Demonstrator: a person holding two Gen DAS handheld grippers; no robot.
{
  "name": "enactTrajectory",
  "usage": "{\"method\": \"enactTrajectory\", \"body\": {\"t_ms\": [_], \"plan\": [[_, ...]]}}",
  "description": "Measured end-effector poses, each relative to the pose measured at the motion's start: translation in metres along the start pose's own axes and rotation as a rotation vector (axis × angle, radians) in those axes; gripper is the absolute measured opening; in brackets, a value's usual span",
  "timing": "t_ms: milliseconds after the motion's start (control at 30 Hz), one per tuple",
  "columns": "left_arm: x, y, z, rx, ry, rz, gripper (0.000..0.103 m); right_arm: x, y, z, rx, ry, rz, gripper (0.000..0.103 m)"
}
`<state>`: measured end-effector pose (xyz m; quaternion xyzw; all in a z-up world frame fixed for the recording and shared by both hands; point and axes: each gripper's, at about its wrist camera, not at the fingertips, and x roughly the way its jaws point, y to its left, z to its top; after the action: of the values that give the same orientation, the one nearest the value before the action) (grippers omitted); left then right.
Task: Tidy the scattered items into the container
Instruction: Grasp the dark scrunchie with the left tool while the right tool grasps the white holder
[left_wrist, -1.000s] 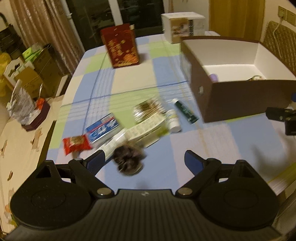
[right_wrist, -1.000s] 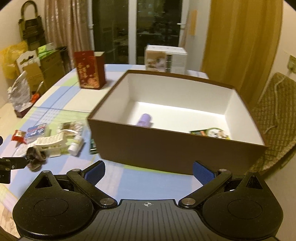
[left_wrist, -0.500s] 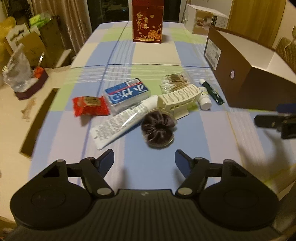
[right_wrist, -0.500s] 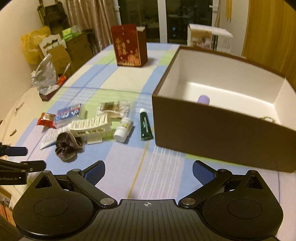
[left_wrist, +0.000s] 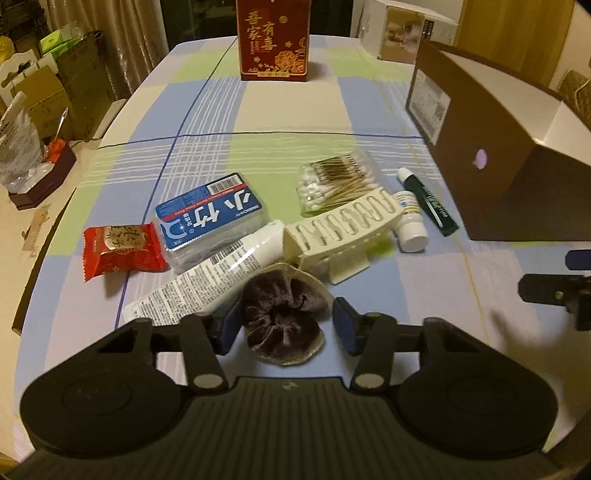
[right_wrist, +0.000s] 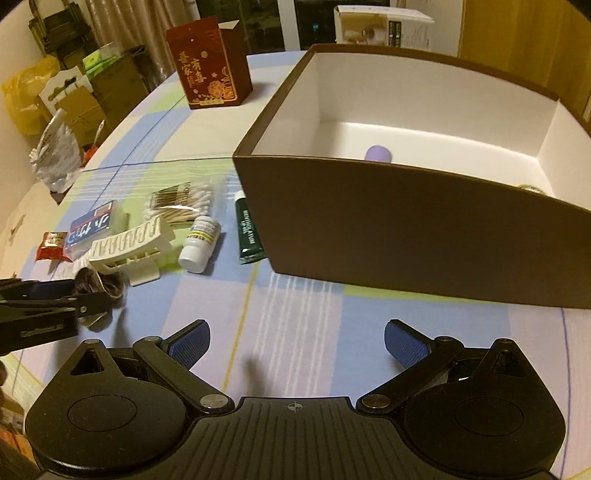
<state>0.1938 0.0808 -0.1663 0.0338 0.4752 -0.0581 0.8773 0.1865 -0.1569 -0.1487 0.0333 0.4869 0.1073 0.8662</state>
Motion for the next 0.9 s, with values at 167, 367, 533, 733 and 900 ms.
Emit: {"method": "enactTrajectory", "body": {"t_ms": [167, 367, 533, 733, 900], "plan": [[-0.008, 0.013, -0.001, -0.001, 0.030, -0.012, 0.005, 0.001, 0.015, 0.000, -0.041, -0.006, 0.068, 0.103], [-0.022, 0.025, -0.013, 0.012, 0.092, 0.007, 0.004, 0.004, 0.051, 0.003, -0.149, -0.056, 0.173, 0.103], [-0.021, 0.043, -0.016, -0.029, 0.127, 0.056, 0.003, 0.015, 0.088, 0.008, -0.234, -0.132, 0.198, 0.103], [-0.017, 0.049, -0.016, -0.039, 0.140, 0.059, 0.004, 0.040, 0.110, 0.021, -0.222, -0.167, 0.184, 0.103], [-0.013, 0.049, -0.015, -0.052, 0.148, 0.056, 0.004, 0.057, 0.118, 0.031, -0.226, -0.176, 0.168, 0.103]]}}
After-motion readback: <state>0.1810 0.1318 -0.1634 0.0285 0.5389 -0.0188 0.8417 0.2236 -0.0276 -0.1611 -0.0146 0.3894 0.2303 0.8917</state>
